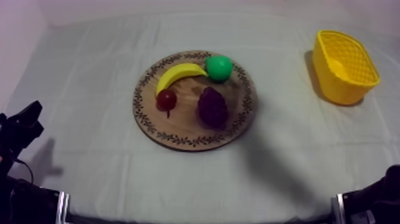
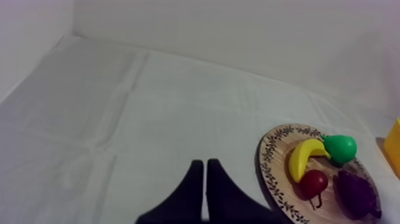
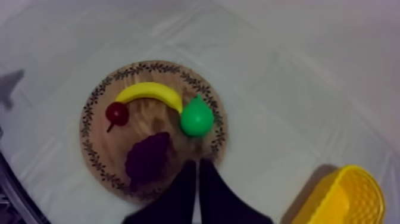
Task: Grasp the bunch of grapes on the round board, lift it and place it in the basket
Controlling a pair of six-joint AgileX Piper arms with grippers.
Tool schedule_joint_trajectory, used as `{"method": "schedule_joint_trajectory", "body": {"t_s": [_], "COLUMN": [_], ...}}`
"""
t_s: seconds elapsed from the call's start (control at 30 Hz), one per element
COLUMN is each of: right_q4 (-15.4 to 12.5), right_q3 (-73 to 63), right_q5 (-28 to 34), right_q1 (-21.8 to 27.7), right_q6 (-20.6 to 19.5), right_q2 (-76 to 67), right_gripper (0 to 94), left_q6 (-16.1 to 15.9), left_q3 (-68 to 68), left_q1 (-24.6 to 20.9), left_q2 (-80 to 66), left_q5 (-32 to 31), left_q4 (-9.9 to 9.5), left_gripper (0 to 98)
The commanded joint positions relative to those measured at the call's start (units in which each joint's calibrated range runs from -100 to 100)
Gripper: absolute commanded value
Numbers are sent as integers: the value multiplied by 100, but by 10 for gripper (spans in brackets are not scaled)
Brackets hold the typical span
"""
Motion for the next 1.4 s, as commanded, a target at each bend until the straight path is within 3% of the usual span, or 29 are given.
{"method": "schedule_joint_trajectory", "body": {"t_s": [0.0, 0.23, 0.63, 1.23, 1.37], "right_q4": [-1, -69, -109, -476, -511], "right_q3": [-843, -1730, -2419, -2059, -2159], "right_q5": [617, 1527, 1751, 1775, 1770], "right_q1": [-54, -168, -187, -312, -274], "right_q6": [-227, -770, -1779, -2104, -2095], "right_q2": [551, 1422, 2437, 3183, 3233], "right_gripper": [2, 2, 2, 3, 79], "left_q6": [0, 0, 0, 0, 0], "left_q3": [-1, -1, -1, -1, -1], "left_q1": [-1, -1, -1, -1, -1], "left_q2": [0, 0, 0, 0, 0], "left_q5": [0, 0, 0, 0, 0], "left_q4": [0, 0, 0, 0, 0], "left_gripper": [1, 1, 1, 1, 1]}}
